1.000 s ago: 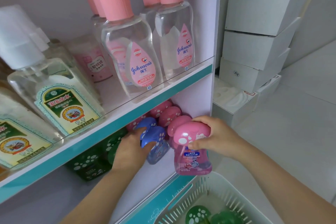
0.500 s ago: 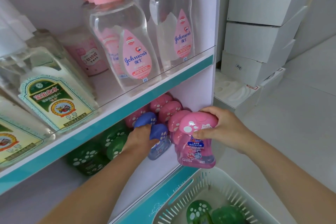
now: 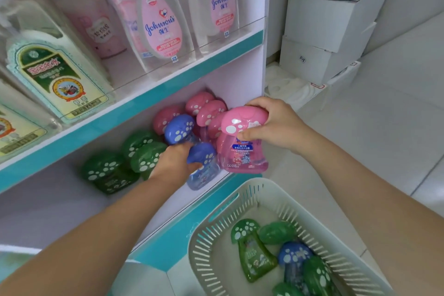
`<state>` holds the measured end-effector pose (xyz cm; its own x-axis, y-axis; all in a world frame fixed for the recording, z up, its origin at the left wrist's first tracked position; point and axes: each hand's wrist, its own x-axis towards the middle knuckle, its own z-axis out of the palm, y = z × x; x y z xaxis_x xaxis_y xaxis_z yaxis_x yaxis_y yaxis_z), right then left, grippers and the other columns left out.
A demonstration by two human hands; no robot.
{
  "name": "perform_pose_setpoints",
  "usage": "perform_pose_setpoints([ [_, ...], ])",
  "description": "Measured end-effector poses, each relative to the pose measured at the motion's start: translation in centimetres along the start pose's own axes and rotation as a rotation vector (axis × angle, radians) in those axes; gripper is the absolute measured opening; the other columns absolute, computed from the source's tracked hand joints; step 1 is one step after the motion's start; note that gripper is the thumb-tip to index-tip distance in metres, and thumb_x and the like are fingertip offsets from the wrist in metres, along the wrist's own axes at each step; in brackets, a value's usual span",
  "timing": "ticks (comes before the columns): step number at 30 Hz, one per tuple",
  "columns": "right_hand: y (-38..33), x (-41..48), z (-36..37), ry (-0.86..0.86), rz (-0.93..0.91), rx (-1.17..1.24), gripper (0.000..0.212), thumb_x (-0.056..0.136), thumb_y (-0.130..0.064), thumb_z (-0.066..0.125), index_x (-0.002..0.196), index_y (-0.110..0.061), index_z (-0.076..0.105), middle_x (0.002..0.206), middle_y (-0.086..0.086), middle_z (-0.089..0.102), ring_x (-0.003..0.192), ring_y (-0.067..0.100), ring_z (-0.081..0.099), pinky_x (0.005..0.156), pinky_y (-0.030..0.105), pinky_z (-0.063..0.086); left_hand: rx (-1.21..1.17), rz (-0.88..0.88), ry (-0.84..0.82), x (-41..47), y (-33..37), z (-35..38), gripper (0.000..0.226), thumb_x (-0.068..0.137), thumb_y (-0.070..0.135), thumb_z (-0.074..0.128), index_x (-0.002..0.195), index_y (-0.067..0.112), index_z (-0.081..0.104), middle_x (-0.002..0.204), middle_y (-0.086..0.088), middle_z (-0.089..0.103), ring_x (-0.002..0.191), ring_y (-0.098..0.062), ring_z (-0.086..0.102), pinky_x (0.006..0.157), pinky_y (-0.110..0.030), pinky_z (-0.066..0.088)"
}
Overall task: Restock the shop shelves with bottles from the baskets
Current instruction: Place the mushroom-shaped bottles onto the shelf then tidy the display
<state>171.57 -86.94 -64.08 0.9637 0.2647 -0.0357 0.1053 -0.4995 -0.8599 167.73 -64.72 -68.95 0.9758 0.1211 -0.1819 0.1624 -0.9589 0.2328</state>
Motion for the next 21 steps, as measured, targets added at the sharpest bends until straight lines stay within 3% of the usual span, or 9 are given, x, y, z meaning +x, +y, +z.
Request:
perform_pose_setpoints([
  [15,0.4,1.0,0.6,0.055,-0.038,0.058,0.054,0.056,-0.025,0.089,0.091,-0.04,0.052,0.093,-0.017,0.059,0.087,0.008,0.063,0.08,0.036,0.057,-0.032,0.008,0.058,2.0,-1.4,0.4,0.044,0.087,0.028,0.062,0.125,0.011,0.05,0.119,-0.013,0.061,0.108,-0.031,0.058,0.09,-0.032,0.042],
  [21,0.6,1.3,0.8,0.059,-0.035,0.063,0.056,0.054,-0.025,0.089,0.094,-0.04,0.053,0.094,-0.017,0.06,0.087,0.008,0.063,0.08,0.036,0.057,-0.03,-0.03,0.058,2.9,-1.6,0.1,0.05,0.089,0.029,0.06,0.133,0.014,0.044,0.125,-0.014,0.058,0.113,-0.033,0.056,0.095,-0.033,0.042],
])
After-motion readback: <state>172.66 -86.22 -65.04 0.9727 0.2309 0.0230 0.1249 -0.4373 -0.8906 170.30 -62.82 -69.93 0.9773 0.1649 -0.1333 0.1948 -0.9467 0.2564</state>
